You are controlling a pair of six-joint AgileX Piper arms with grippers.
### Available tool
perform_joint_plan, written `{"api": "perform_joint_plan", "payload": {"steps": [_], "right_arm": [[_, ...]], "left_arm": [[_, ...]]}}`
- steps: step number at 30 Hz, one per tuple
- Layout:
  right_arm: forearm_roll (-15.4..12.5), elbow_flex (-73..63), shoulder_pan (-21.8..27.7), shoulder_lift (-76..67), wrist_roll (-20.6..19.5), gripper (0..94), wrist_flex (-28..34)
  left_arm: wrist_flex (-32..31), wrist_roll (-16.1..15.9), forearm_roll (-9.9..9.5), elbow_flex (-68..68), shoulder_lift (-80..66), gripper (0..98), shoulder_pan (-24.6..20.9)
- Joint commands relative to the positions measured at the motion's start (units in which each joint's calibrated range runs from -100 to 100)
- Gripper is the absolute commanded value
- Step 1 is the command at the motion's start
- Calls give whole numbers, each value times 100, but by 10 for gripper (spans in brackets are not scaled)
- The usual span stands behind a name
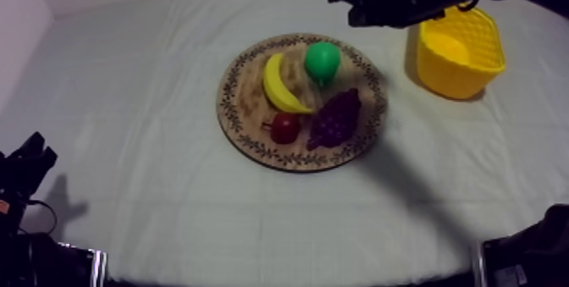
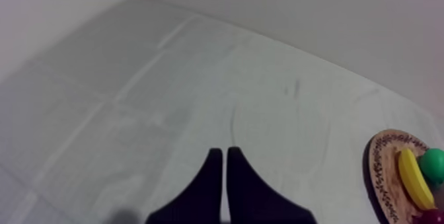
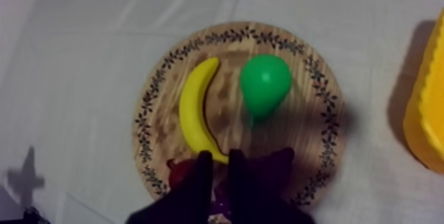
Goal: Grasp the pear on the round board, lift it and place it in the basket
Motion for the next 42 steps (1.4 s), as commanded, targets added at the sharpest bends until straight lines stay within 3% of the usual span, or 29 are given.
{"api": "perform_joint_plan", "payload": {"steps": [1, 5, 6, 11, 13, 15, 22, 32, 42], "right_arm": [[37, 56, -4, 50, -35, 116, -46], [66, 102, -1, 132, 12, 126, -100], [63, 95, 0, 145, 45, 190, -92], [302, 207, -7, 144, -108, 695, -217], [434, 288, -18, 134, -206, 817, -302], [524, 364, -21, 125, -274, 878, -393], [605, 540, -38, 154, -303, 847, -599], [253, -91, 144, 1167, 78, 815, -693], [651, -962, 126, 2617, -281, 814, -659]], "left_arm": [[2, 2, 0, 0, -4, 1, -3], [2, 1, 0, 0, -4, 1, -3], [2, 0, 0, 0, -4, 1, -3], [2, 2, 0, 0, -4, 1, -3], [2, 2, 0, 0, -4, 1, -3], [2, 2, 0, 0, -4, 1, -3], [2, 2, 0, 0, -4, 1, -3], [2, 2, 0, 0, -4, 1, -3], [2, 0, 0, 0, -4, 1, -3]]}}
